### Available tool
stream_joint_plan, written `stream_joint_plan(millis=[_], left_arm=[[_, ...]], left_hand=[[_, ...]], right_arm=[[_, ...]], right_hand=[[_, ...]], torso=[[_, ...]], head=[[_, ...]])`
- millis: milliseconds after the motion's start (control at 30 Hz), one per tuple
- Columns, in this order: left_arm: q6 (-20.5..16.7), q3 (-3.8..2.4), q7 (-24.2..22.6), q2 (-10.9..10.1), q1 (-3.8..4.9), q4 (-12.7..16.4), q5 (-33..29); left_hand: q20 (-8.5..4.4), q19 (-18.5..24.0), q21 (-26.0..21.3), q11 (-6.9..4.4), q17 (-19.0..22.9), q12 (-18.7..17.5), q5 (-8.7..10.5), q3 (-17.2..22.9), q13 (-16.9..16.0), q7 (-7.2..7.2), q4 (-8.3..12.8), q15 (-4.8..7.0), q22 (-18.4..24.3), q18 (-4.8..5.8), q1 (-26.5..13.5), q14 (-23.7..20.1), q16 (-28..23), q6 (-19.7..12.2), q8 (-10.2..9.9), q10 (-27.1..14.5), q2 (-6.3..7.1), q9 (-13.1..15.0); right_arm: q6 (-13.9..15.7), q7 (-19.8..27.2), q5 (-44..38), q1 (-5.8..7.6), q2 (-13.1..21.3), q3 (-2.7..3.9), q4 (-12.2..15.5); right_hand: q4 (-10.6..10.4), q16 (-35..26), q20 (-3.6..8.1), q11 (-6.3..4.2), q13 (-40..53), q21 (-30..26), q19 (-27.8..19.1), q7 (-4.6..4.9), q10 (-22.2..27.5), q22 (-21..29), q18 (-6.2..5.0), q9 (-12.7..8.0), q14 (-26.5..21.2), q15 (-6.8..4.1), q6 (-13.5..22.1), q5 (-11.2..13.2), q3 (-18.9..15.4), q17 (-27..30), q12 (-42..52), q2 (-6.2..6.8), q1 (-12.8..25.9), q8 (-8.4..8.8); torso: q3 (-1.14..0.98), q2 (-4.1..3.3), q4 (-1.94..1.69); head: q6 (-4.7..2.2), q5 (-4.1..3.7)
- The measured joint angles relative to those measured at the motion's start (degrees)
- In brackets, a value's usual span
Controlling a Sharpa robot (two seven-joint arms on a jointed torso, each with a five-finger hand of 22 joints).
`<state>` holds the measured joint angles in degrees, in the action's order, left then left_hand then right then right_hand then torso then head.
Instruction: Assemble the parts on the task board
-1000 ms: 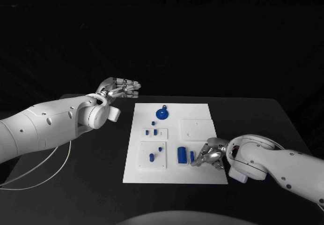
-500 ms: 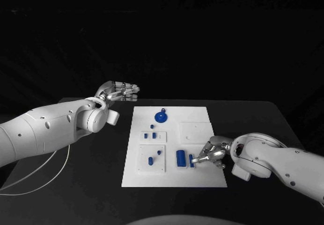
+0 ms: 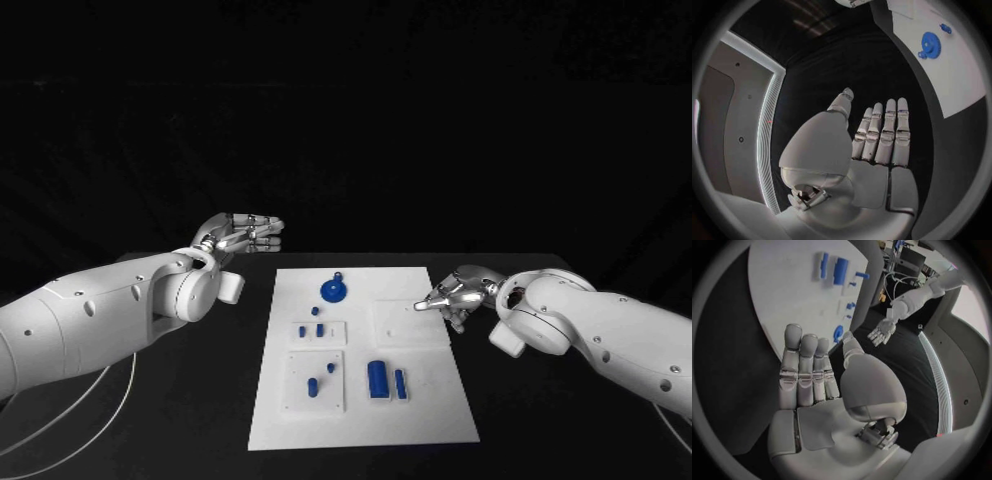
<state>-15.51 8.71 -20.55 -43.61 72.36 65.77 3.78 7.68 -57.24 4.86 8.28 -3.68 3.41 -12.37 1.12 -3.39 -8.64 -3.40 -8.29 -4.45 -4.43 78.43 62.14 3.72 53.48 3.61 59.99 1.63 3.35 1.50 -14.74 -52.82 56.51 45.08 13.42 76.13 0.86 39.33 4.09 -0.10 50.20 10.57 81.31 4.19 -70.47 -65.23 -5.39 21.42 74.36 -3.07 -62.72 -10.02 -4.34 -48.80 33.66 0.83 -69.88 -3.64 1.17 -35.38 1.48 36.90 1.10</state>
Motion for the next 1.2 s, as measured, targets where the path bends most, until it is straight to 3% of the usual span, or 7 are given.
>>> stream_joint_plan(millis=[133, 333, 433, 567, 667, 833, 1200], left_arm=[[-0.41, -0.12, -0.15, 1.68, 0.04, -2.23, -0.94], [-0.91, -0.26, -0.45, 3.77, 0.08, -4.46, -2.19], [-0.94, -0.27, -0.4, 3.63, 0.02, -4.22, -2.18], [-1.47, -0.86, -0.32, 3.1, -0.84, -2.61, -2.17], [-2.61, -1.76, -0.43, 2.72, -2.06, 0.24, -2.18], [-7.03, -4.22, -1.48, 1.44, -5.21, 7.68, -2.31], [-20.97, -8.24, -5.37, -0.81, -11.48, 22.26, -3.13]], left_hand=[[0.21, 0.25, 0.0, -0.2, 0.0, 0.0, 0.0, 0.15, 0.0, -0.05, 0.15, 0.39, 0.08, 0.0, -0.02, -0.39, 0.0, 0.56, 0.0, 0.21, 0.02, 0.0], [0.35, 1.01, -0.26, -0.2, 0.01, 0.0, 0.0, 0.26, 0.01, -0.02, 0.34, 0.35, 0.2, 0.01, -0.08, -1.37, 0.0, 0.53, 0.0, 0.2, -0.49, 0.0], [-2.08, 17.99, -1.78, -2.64, 1.14, -1.0, 3.45, -0.28, 1.04, 2.68, 1.4, 2.74, 1.49, 1.39, -7.17, -7.61, -1.24, -15.41, -1.03, -5.52, -1.21, -0.94], [-4.78, 36.87, -3.27, -5.4, 2.37, -2.18, 7.75, -0.75, 2.16, 5.55, 2.31, 5.43, 2.93, 2.7, -18.14, -31.22, -2.45, -33.74, -2.33, -29.12, -1.45, -2.1], [-5.94, 45.04, -3.77, -6.53, 2.9, -2.62, 9.57, -0.99, 2.66, 6.79, 2.56, 6.57, 3.53, 2.69, -28.87, -43.52, -2.77, -41.64, -2.68, -41.39, -1.56, -2.6], [-6.97, 52.07, -4.22, -7.56, 3.33, -2.93, 11.2, -1.0, 3.07, 7.85, 2.87, 7.57, 4.07, 3.58, -56.55, -54.3, -3.07, -48.5, -2.99, -52.14, -1.59, -3.02], [-7.57, 56.11, -4.45, -8.1, 3.56, -3.15, 11.88, -1.16, 3.28, 8.65, 3.02, 8.14, 4.34, 3.57, -74.75, -60.68, -3.33, -52.36, -3.22, -58.5, -1.65, -3.25]], right_arm=[[5.93, 7.96, 5.91, 0.58, -3.57, 0.27, -6.81], [11.12, 18.61, 16.46, 1.25, -7.34, 1.02, -15.03], [11.31, 18.69, 16.67, 1.31, -7.01, 0.87, -14.5], [11.66, 18.53, 16.77, 1.27, -6.61, 0.02, -13.11], [12.6, 18.9, 17.74, 1.4, -6.11, -1.16, -11.04], [16.34, 21.63, 22.13, 2.08, -4.87, -4.12, -5.3], [30.63, 33.53, 39.06, 3.23, -1.53, -11.38, 9.09]], right_hand=[[3.62, -9.67, -3.15, 2.0, -17.48, -6.59, -9.07, 1.63, 2.76, 10.67, -0.02, -5.77, -8.47, 3.5, 1.63, -2.31, 1.81, 10.02, -12.91, -2.92, -2.94, 0.0], [7.8, -34.15, -13.05, 7.27, -45.84, -6.59, -28.71, 2.83, 7.67, 43.86, -1.38, -17.02, -17.21, 10.5, 3.87, -2.41, 7.78, 38.67, -29.33, -4.56, -2.47, 0.0], [5.47, -36.3, -11.21, 5.21, -47.75, -7.5, -45.1, 0.92, 14.08, 53.47, -0.3, -19.01, -34.63, 8.75, 13.28, 1.32, 7.35, 44.37, -30.81, -3.41, 4.93, 0.89], [2.48, -37.73, -7.79, 2.79, -48.95, -8.97, -62.37, -1.58, 36.76, 59.24, 2.44, -20.22, -53.59, 5.96, 35.97, 5.46, 5.93, 46.6, -32.18, -2.19, 14.8, 2.22], [1.21, -38.19, -6.31, 1.71, -49.45, -9.49, -69.96, -2.64, 50.12, 61.65, 2.83, -20.67, -61.9, 4.81, 46.67, 7.29, 5.23, 47.51, -32.61, -1.66, 32.83, 2.55], [0.16, -38.79, -5.01, 0.78, -49.88, -9.92, -76.49, -3.52, 61.88, 63.72, 3.73, -21.11, -69.1, 3.81, 55.95, 8.88, 4.68, 48.22, -33.05, -1.18, 53.99, 3.18], [-0.4, -39.0, -4.1, 0.22, -50.08, -10.16, -80.21, -4.02, 68.94, 64.96, 4.59, -21.32, -73.17, 3.16, 61.33, 9.62, 4.44, 48.65, -33.32, -0.89, 67.15, 3.2]], torso=[[-0.04, 0.67, -0.01], [-0.16, 1.16, -0.08], [-0.18, 1.18, -0.09], [-0.3, 1.64, -0.3], [-0.54, 2.32, -0.6], [-0.97, 3.58, -1.19], [-1.16, 4.15, -1.46]], head=[[-2.07, -0.41], [-4.44, -0.62], [-4.42, -0.63], [-3.93, -0.71], [-3.43, -0.86], [-2.72, -1.07], [-2.53, -1.1]])
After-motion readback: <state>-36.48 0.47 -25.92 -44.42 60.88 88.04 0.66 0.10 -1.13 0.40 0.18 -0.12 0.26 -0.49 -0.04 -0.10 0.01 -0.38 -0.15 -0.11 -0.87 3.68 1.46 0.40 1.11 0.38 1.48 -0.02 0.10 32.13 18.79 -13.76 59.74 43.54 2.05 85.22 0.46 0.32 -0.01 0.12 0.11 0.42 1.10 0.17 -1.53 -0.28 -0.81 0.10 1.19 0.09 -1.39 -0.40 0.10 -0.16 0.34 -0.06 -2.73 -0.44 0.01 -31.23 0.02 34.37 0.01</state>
